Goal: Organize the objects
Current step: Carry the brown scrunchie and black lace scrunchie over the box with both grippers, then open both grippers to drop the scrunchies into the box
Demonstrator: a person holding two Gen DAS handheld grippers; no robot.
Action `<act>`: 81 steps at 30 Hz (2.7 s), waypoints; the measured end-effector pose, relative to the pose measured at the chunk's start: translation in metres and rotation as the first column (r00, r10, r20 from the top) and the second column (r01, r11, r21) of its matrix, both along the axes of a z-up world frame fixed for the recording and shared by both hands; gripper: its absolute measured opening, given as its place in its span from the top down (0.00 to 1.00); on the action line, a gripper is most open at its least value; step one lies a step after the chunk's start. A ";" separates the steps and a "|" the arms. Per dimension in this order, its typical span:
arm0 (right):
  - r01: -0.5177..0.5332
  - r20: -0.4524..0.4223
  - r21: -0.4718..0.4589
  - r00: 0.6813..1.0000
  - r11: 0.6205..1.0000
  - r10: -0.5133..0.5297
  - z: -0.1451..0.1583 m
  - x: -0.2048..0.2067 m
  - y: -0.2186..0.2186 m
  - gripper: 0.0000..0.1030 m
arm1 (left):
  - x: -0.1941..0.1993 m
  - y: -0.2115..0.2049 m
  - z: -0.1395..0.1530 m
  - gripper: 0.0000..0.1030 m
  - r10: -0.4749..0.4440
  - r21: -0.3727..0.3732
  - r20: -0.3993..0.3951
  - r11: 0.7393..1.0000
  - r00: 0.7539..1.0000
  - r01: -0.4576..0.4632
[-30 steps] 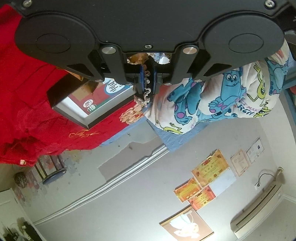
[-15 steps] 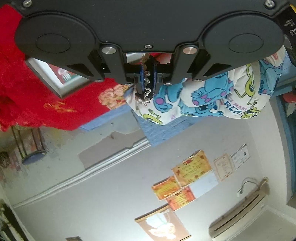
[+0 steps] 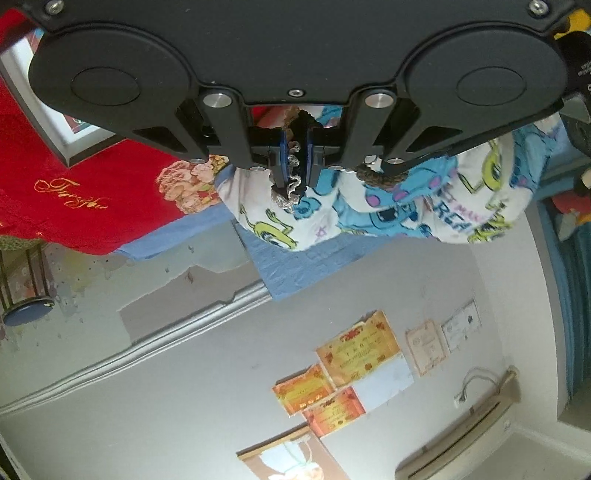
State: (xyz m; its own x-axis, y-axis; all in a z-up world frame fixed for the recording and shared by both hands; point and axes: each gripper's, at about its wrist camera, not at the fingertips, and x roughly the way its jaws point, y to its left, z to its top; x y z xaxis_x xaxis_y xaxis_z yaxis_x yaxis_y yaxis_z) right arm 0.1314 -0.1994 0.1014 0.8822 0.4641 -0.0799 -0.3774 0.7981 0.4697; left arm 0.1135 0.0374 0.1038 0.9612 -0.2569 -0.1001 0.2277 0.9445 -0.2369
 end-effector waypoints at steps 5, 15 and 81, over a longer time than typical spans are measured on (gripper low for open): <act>0.011 -0.046 -0.016 0.999 1.000 -0.012 -0.020 0.033 0.002 0.90 | 0.031 -0.010 -0.031 0.87 -0.026 0.035 -0.057 0.999 0.998 0.028; 0.057 -0.158 -0.002 0.986 0.998 -0.057 -0.082 0.070 -0.005 0.90 | 0.060 -0.011 -0.083 0.87 -0.023 0.050 -0.188 0.998 0.982 0.033; 0.018 -0.425 -0.094 0.904 0.995 -0.056 -0.126 0.083 0.011 0.60 | 0.069 -0.021 -0.118 0.41 0.034 0.167 -0.483 0.984 0.875 0.054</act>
State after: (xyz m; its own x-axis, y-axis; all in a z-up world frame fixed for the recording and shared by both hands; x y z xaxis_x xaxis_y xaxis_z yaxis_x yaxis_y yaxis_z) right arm 0.2147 -0.1880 -0.0242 0.7711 0.4064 -0.4902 -0.1259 0.8520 0.5082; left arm 0.1826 0.0162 -0.0141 0.7791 -0.2031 -0.5931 0.1366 0.9783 -0.1557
